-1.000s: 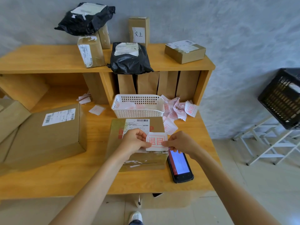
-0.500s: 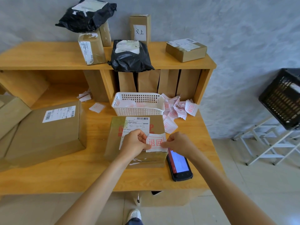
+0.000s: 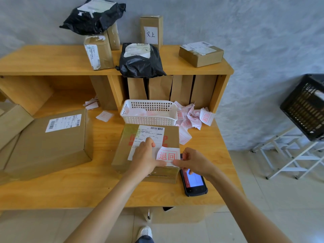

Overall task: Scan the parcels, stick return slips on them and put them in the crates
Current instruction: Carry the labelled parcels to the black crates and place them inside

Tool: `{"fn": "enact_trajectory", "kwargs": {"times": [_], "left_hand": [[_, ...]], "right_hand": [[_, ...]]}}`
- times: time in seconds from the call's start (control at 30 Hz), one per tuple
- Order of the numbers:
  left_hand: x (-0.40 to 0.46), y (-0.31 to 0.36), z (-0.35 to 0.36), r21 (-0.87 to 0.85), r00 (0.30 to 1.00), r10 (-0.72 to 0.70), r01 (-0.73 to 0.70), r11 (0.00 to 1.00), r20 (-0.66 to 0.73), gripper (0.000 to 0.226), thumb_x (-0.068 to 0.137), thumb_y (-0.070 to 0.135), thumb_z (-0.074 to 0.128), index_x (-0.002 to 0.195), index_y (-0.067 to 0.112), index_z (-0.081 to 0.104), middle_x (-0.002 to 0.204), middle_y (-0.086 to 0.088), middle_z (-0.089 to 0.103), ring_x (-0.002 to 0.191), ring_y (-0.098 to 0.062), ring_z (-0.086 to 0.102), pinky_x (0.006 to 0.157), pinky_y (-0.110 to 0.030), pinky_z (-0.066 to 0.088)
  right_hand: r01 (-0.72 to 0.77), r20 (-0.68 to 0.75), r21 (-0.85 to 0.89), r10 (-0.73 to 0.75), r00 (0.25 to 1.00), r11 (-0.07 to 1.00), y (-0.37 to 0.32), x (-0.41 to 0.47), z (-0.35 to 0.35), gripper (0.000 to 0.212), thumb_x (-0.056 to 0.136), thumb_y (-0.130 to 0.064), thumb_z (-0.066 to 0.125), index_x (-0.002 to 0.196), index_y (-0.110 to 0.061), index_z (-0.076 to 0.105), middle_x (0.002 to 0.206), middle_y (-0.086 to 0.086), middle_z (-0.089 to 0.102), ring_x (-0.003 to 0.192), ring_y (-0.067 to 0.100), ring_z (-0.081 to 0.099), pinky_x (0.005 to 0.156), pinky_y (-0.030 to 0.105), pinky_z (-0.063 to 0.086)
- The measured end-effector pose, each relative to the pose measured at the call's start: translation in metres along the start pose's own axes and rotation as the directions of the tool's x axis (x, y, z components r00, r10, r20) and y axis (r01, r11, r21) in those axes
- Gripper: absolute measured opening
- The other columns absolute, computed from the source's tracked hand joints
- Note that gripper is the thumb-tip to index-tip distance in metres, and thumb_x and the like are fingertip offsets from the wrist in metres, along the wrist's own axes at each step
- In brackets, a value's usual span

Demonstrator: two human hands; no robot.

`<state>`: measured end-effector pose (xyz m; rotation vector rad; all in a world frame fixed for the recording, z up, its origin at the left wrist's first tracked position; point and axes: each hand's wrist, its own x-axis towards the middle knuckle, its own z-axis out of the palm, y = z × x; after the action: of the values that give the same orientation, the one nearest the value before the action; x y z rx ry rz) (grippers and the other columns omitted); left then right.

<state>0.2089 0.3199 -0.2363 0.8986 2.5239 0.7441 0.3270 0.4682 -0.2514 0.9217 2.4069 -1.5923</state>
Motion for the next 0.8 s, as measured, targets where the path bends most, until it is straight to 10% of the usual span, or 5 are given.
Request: {"fn": "enact_trajectory", "kwargs": {"times": [0.3,0.5,0.8], "left_hand": [[0.008,-0.014,-0.017,-0.074,0.996,-0.069,0.073,0.995,0.06,0.054,0.069,0.023,0.087,0.104,0.022,0.046,0.088,0.005,0.055,0.075,-0.01,0.053,0.063,-0.024,0.043],[-0.007,-0.017,-0.01,-0.101,0.988,0.154,-0.152,0.983,0.015,0.027,0.079,0.014,0.078,0.076,0.026,0.053,0.088,0.009,0.052,0.076,-0.004,0.047,0.064,-0.008,0.035],[-0.005,-0.02,-0.01,-0.082,0.981,0.181,-0.175,0.981,0.068,0.046,0.089,0.02,0.068,0.133,0.019,0.057,0.09,0.015,0.039,0.086,-0.001,0.042,0.073,-0.006,0.033]], "right_hand": [[-0.001,-0.006,0.075,0.002,1.0,0.997,0.007,0.001,0.0,0.041,0.085,-0.031,0.073,0.077,-0.012,0.038,0.081,0.0,0.069,0.058,0.011,0.057,0.047,0.016,0.044],[-0.011,-0.023,0.151,0.015,1.0,0.989,0.002,0.006,0.001,0.036,0.084,-0.024,0.074,0.074,-0.011,0.042,0.073,0.003,0.067,0.057,0.012,0.055,0.047,0.017,0.043],[-0.08,-0.07,0.266,0.102,0.992,0.961,0.004,0.021,-0.003,0.035,0.084,-0.036,0.073,0.075,-0.011,0.051,0.094,0.014,0.073,0.073,0.019,0.064,0.061,0.024,0.05]]}}
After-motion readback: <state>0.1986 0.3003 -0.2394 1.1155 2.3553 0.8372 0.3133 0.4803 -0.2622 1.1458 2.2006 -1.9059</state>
